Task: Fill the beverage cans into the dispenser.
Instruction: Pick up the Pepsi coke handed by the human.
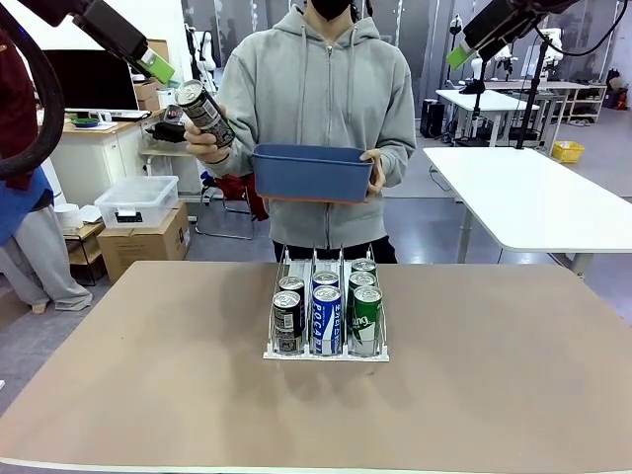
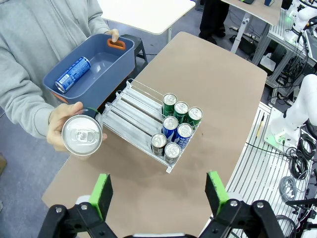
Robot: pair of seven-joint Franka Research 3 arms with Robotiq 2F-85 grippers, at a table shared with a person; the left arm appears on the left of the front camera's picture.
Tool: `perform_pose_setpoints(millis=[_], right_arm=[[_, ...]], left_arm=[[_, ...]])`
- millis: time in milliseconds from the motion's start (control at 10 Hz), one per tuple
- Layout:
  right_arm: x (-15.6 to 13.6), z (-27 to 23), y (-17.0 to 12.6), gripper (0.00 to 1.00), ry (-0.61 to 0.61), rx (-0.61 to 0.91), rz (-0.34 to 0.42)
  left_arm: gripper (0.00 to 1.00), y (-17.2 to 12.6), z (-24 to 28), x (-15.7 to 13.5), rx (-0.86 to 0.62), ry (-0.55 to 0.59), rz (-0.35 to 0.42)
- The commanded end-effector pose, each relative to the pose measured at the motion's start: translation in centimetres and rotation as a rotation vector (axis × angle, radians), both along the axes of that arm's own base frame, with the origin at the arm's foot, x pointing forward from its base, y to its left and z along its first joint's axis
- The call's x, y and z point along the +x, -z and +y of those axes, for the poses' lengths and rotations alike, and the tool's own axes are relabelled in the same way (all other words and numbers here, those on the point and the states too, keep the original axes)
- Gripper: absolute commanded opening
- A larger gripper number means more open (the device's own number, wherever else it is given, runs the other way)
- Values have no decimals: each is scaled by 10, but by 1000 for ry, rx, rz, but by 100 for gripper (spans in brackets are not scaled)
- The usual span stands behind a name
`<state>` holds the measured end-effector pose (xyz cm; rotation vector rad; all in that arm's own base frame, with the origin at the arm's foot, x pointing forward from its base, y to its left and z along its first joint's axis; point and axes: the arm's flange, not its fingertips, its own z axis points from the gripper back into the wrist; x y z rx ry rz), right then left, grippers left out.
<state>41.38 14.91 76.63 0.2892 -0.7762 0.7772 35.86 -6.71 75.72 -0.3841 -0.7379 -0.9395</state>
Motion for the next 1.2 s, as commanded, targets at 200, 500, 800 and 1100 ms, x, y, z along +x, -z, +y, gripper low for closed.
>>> perform_pose_setpoints(millis=[200,500,800,1100], right_arm=[[-4,-2,4,100,0,-3,5],[-4,-2,4,100,0,-3,5],[-4,-2,4,100,0,-3,5],[-4,-2,4,100,0,-3,5]], left_arm=[[100,0,0,-1,0,0,0],[100,0,0,-1,0,0,0],[100,0,0,-1,0,0,0],[100,0,0,-1,0,0,0]])
